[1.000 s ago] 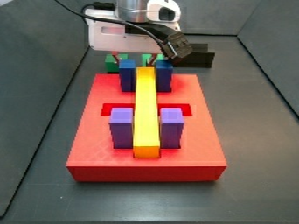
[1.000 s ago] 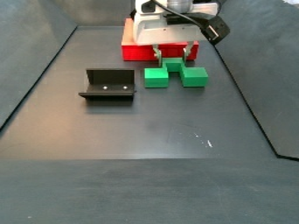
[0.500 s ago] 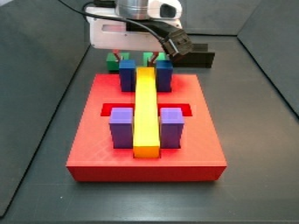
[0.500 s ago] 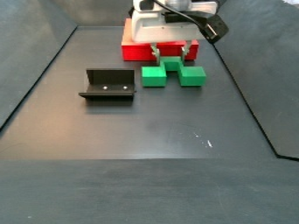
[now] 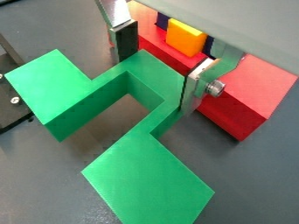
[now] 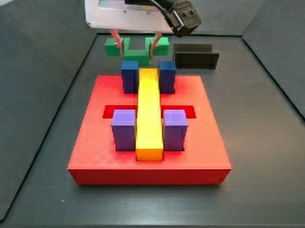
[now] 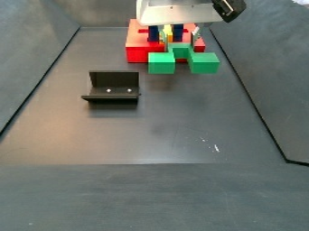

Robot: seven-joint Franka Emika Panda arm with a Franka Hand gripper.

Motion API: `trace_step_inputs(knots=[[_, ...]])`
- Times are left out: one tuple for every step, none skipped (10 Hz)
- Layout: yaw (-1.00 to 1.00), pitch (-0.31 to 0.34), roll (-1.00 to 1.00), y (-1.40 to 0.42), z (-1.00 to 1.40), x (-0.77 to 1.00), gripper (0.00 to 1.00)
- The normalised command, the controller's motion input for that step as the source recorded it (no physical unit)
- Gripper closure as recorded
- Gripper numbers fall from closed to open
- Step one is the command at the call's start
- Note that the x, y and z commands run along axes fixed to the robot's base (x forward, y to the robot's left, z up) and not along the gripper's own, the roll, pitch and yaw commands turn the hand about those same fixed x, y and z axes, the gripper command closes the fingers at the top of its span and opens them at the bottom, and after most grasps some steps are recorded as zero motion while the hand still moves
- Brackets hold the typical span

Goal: Pick up the green object. Move up. Place the green object on the fixture. Regrasp the green object. Move to above the board. Insert the green object.
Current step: Place the green object on the fixture.

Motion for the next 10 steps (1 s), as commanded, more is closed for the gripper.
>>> trace_step_inputs(knots=[[-0.29, -0.397, -0.66, 0.45, 0.5, 0.24, 1.0], [-0.35, -0.357, -0.47, 0.49, 0.61, 0.51, 1.0], [-0.51, -0.057, -0.09, 0.39, 0.61, 0.61, 1.0], [-0.43, -0.097, -0.3, 0.39, 0.76, 0.78, 1.0], [-0.34, -0.103, -0.36, 0.37, 0.71, 0.89, 1.0], [-0.25, 0.0, -0.08, 0.33, 0.58, 0.98, 1.0], [-0.05, 0.354, 0.0, 0.22, 0.55, 0.95, 1.0], [0.0, 0.546, 0.04, 0.23, 0.47, 0.86, 1.0], [0.0, 0.474, 0.0, 0.16, 0.53, 0.92, 1.0], [0.01, 0.5, -0.25, 0.04, 0.35, 0.89, 1.0]])
